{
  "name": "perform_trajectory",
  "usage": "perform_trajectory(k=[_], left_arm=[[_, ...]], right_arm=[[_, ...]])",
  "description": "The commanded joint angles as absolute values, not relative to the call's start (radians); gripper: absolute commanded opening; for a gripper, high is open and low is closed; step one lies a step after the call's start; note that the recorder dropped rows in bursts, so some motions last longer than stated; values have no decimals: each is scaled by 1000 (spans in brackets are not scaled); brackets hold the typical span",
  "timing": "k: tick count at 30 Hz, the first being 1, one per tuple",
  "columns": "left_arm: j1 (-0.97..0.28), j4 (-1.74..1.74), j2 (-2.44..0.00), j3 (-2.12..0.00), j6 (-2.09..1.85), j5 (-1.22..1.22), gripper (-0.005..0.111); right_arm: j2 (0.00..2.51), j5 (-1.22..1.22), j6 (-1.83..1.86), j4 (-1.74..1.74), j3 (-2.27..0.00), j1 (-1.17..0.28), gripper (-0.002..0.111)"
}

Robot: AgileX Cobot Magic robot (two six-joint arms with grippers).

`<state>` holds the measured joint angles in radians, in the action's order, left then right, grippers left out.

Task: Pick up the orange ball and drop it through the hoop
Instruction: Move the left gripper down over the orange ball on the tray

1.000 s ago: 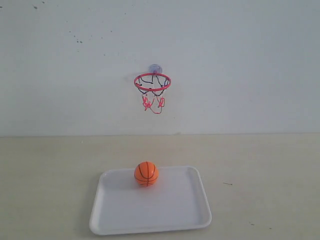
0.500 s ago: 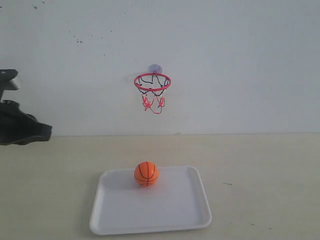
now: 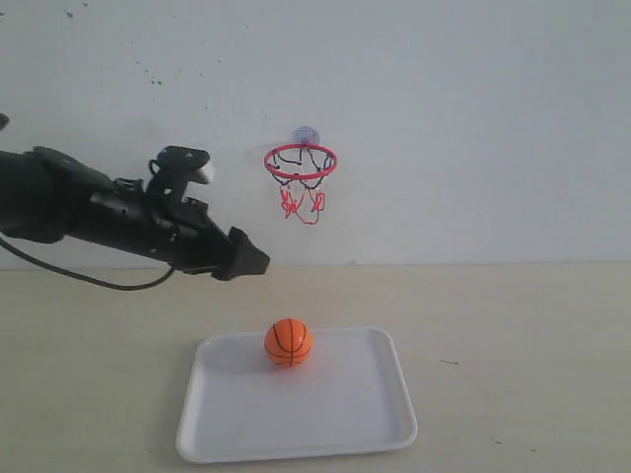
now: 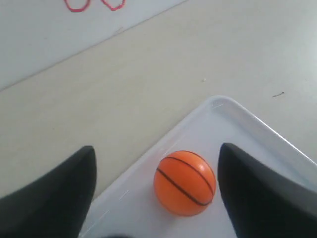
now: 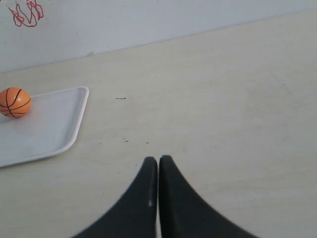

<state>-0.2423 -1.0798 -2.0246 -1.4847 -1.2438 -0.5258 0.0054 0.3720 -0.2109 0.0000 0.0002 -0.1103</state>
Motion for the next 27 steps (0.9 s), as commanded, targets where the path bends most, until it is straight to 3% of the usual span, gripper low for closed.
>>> perform_trajectory(k=[1, 6, 27], left_arm=[[-302, -1043, -2086, -1530, -1188, -489, 74], [-348, -949, -2123, -1562, -1067, -491, 88], [-370, -814, -2167, -1571, -965, -541, 88]], right_arm=[[0, 367, -206, -10, 0, -111, 0], [0, 367, -206, -10, 0, -111, 0], [0, 367, -206, -10, 0, -111, 0]])
